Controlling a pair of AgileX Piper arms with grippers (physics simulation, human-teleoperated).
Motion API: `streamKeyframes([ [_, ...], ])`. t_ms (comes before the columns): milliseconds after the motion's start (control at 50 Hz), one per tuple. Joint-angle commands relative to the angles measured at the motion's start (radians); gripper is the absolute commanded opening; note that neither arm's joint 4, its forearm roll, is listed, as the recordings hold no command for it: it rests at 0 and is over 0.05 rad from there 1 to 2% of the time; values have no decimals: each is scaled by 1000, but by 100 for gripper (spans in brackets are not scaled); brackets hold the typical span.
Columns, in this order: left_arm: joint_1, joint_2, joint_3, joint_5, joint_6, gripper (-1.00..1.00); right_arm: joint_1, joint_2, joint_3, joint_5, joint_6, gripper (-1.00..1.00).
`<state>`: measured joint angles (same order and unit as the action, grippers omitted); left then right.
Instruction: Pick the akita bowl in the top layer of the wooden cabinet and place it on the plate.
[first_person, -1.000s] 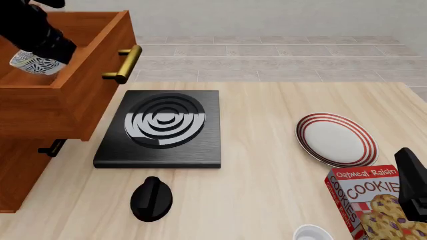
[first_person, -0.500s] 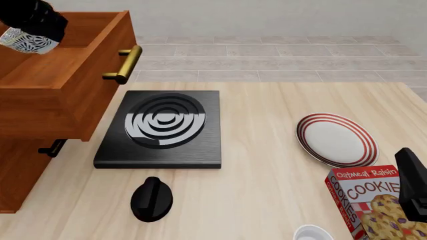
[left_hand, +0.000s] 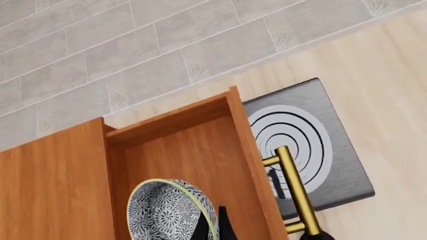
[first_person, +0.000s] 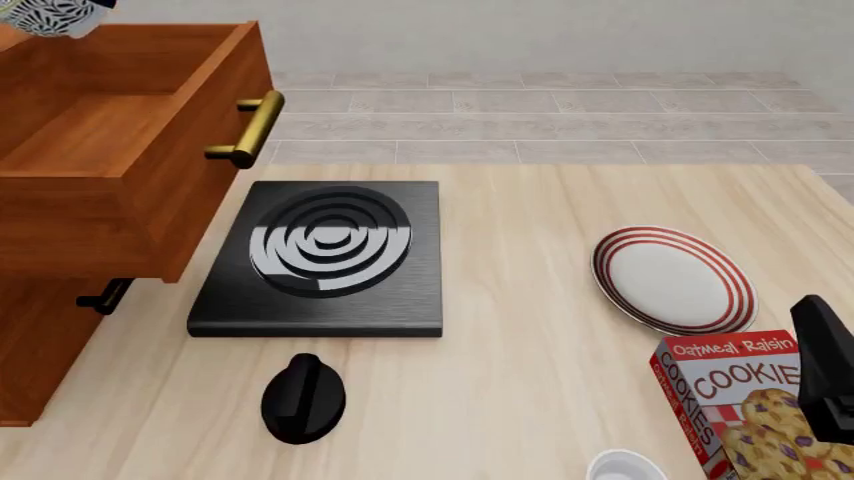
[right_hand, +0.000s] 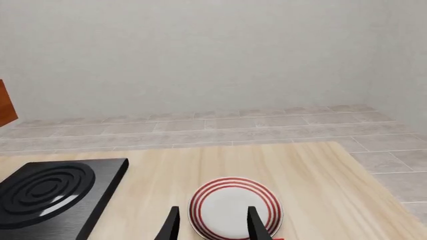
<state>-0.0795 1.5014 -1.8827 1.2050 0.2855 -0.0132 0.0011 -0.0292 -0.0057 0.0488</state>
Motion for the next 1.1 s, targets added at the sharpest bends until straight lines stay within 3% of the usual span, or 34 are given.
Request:
streamKeyframes([
  [20, -47, 4, -79, 10, -30, -100, 0, 0, 1, -1, 0, 100],
  [360, -177, 25, -149, 14, -92, -100, 2, 0, 1, -3, -5, 100],
  [1100, -372, 96, -223, -13, -87, -100, -4, -1, -3, -6, -13, 100],
])
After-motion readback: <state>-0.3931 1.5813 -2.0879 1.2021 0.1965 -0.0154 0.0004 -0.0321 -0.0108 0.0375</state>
